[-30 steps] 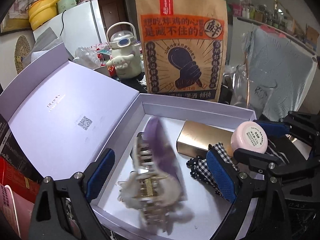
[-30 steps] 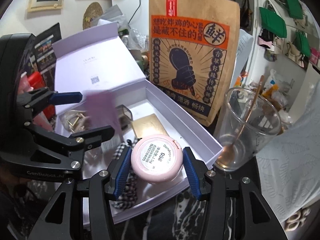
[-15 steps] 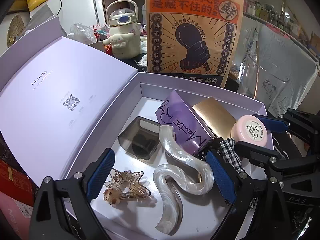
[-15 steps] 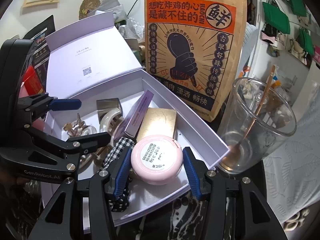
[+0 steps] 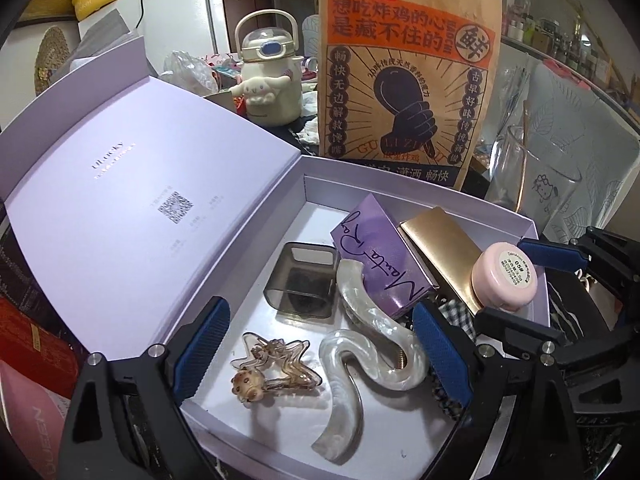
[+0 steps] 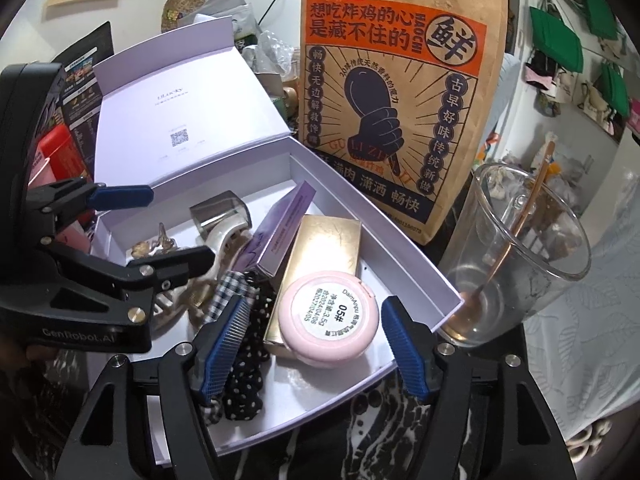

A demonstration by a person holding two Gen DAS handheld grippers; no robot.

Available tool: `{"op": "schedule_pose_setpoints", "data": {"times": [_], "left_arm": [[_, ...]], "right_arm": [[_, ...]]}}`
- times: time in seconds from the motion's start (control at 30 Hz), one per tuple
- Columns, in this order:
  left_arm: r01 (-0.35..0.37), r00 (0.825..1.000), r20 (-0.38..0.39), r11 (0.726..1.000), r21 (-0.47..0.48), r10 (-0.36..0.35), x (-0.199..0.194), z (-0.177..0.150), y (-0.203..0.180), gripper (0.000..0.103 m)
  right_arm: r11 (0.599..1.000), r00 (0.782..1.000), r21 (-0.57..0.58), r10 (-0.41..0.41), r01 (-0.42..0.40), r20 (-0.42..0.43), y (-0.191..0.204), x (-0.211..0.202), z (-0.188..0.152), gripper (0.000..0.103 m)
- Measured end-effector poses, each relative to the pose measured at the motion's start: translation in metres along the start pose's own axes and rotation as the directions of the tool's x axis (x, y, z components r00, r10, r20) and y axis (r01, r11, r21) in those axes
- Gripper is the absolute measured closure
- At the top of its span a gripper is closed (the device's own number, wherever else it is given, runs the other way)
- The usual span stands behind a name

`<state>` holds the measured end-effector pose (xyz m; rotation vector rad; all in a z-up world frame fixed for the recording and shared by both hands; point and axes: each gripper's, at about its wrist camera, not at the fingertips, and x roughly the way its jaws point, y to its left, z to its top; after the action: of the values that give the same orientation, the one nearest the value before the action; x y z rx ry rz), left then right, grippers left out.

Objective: Organize rigid objects
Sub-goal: 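Lower the EYES box and pink compact into the lavender box and open both tools, then withdraw both tools up and away from the lavender box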

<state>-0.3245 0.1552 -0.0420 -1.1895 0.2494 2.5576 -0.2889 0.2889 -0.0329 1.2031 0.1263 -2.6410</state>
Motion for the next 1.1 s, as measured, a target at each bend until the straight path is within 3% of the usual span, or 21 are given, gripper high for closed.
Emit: {"op": "schedule_pose_setpoints", "data": {"times": [0.47, 1.1], "left_arm": [[-0.02, 0.999, 0.028, 0.998, -0.064, 0.022, -0.03, -0.001, 0.013, 0.009], [-0.046, 0.989, 0.133, 0.995, -0.093, 0.058, -0.11, -0.011, 0.017, 0.009]], "right_arm": [[1.0, 0.999, 0.012, -0.011, 0.011, 0.039, 0.01, -0.029, 0.001, 0.032], [0.998, 0.99, 0.026, -0.067, 0.064, 0.124, 0.03, -0.094, -0.002, 0.027]]}}
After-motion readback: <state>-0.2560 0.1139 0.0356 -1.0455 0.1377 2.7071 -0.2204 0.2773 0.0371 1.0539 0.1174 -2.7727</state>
